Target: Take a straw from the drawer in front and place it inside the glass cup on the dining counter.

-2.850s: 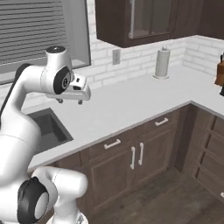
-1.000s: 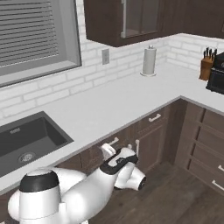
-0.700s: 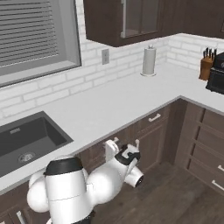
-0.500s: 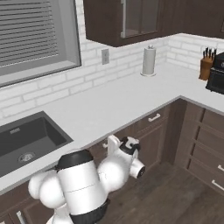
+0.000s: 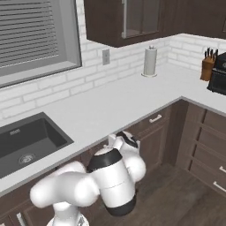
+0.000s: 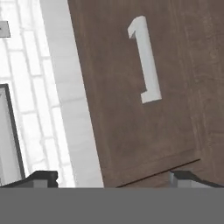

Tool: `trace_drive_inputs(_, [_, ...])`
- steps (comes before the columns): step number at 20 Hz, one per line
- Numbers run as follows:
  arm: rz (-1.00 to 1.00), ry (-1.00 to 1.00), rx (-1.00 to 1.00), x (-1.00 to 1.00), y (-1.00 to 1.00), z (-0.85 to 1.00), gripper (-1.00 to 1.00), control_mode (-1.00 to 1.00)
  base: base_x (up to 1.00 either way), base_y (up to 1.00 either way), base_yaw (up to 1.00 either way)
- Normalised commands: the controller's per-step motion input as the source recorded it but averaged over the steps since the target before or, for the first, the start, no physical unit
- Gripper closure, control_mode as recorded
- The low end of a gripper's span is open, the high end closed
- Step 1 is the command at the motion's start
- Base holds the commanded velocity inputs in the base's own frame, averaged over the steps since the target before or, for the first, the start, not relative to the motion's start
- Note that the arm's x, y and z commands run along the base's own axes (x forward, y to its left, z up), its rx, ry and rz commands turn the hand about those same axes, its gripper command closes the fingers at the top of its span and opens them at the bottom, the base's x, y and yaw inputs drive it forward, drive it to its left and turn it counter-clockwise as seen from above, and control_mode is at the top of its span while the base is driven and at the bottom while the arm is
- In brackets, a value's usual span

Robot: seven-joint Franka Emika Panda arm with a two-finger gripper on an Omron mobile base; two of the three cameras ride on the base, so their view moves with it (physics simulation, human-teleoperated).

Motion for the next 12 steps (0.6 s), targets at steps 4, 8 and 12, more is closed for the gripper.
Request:
trace_drive_inputs(4, [0.00, 0.02, 0.07, 0.40, -0.04, -0.51, -1.00, -1.00, 0.00, 0.00, 0.00])
trace_drive_inputs(8, [0.00, 0.07, 0.07, 0.57, 0.00, -0.28, -1.00, -1.00, 0.00, 0.00, 0.00])
trace_drive_inputs(12, [0.00, 0.13, 0.05, 0.63, 0.00, -0.22, -1.00, -1.00, 0.00, 0.00, 0.00])
